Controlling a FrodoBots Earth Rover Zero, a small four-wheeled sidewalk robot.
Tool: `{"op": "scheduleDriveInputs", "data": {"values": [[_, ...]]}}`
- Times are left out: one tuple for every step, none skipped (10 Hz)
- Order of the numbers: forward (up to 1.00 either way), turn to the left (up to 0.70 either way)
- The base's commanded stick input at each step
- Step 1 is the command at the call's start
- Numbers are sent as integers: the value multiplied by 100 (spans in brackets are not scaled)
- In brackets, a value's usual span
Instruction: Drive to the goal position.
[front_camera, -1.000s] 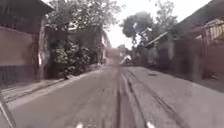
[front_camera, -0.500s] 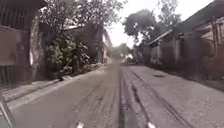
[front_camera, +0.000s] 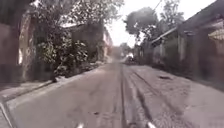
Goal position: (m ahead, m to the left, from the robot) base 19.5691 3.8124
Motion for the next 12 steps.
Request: {"op": "scheduleDriveInputs", "data": {"values": [[99,0],[100,0],[100,0],[100,-2],[100,-3],[100,0],[100,0],[100,0],[100,-2],[100,-37],[100,-38],[100,-38]]}}
